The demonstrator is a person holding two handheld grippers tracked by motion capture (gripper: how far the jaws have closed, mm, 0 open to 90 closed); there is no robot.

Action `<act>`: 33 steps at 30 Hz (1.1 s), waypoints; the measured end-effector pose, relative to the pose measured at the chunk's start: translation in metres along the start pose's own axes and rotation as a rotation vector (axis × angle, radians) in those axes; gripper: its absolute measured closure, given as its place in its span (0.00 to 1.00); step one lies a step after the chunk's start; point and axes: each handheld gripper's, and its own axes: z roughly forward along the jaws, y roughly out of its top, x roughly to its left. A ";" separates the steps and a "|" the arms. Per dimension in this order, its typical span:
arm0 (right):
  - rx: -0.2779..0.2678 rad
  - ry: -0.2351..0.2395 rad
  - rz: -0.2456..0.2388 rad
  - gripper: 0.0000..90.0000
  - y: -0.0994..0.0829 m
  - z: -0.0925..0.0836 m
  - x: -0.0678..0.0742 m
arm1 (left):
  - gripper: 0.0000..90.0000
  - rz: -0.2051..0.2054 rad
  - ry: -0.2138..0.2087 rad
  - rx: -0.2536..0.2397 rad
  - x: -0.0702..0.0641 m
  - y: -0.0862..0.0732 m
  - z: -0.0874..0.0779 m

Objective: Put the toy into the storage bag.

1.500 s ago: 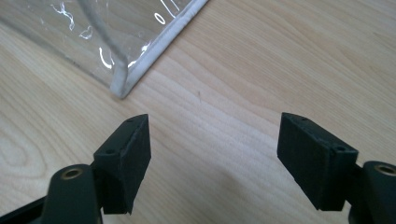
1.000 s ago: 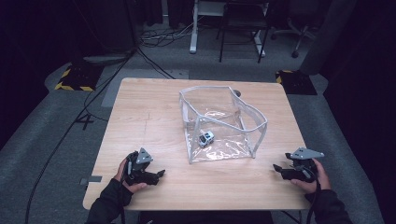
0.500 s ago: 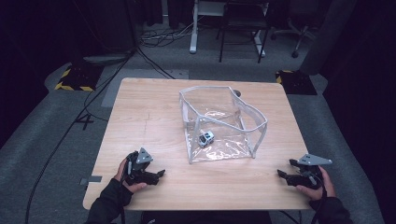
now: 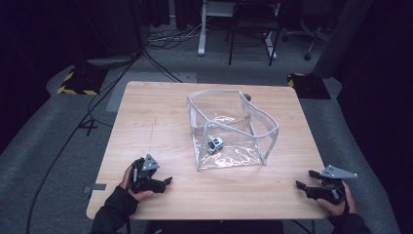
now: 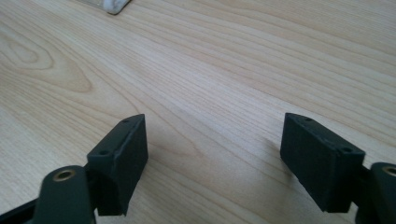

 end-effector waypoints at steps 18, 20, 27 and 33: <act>0.001 -0.008 0.012 0.26 0.000 0.000 0.000 | 0.15 0.001 0.002 0.001 0.000 0.000 0.000; 0.001 -0.008 0.013 0.26 0.000 -0.001 0.000 | 0.15 0.004 0.003 0.003 0.000 0.000 0.000; 0.000 -0.008 0.024 0.26 0.000 0.000 0.000 | 0.14 0.008 0.006 -0.005 0.000 0.000 0.001; 0.000 -0.008 0.024 0.26 0.000 0.000 0.000 | 0.14 0.010 0.009 -0.005 0.001 0.000 0.001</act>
